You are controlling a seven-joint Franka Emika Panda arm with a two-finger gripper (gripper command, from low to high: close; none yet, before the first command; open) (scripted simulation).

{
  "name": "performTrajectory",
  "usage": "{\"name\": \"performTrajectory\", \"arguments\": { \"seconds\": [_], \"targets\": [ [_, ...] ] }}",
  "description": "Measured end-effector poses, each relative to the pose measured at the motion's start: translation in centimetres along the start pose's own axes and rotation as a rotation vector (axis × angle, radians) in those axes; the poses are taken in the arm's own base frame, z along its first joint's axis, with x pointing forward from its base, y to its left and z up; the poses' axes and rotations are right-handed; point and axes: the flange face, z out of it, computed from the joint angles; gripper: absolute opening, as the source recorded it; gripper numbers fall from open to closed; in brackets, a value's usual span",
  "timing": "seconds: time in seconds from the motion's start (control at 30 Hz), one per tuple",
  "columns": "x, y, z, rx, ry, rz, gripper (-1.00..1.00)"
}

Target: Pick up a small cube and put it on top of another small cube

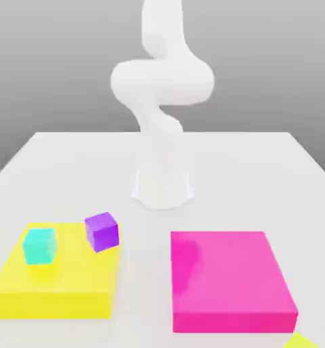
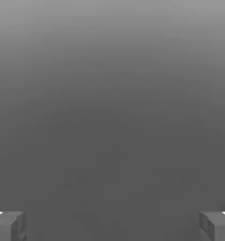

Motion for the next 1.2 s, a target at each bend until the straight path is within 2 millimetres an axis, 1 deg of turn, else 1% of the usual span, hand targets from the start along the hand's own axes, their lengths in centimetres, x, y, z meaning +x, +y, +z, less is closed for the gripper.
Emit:
{"name": "performTrajectory", "arguments": {
  "seconds": [0.17, 0.33, 0.5, 0.67, 0.83, 0.93, 1.03, 1.17, 1.2],
  "targets": [
    [-1.3, -2.3, 8.3, -0.058, -0.11, -0.104, 0.0],
    [-4.1, -3.8, 16.5, -0.109, -0.217, -0.209, 0.0],
    [-8.1, -4.6, 24.5, -0.158, -0.325, -0.316, 0.0],
    [-13.9, -4.8, 31.9, -0.199, -0.437, -0.434, 0.0],
    [-19.7, -3.3, 39.0, -0.246, -0.543, -0.536, 0.0],
    [-23.8, -1.9, 42.8, -0.271, -0.609, -0.601, 0.0],
    [-28.0, -0.2, 46.2, -0.294, -0.674, -0.664, 0.0],
    [-31.7, 2.6, 50.8, -0.301, -0.693, -0.683, 0.0],
    [-32.2, 3.1, 51.5, -0.301, -0.694, -0.683, -1.0]
  ]
}}
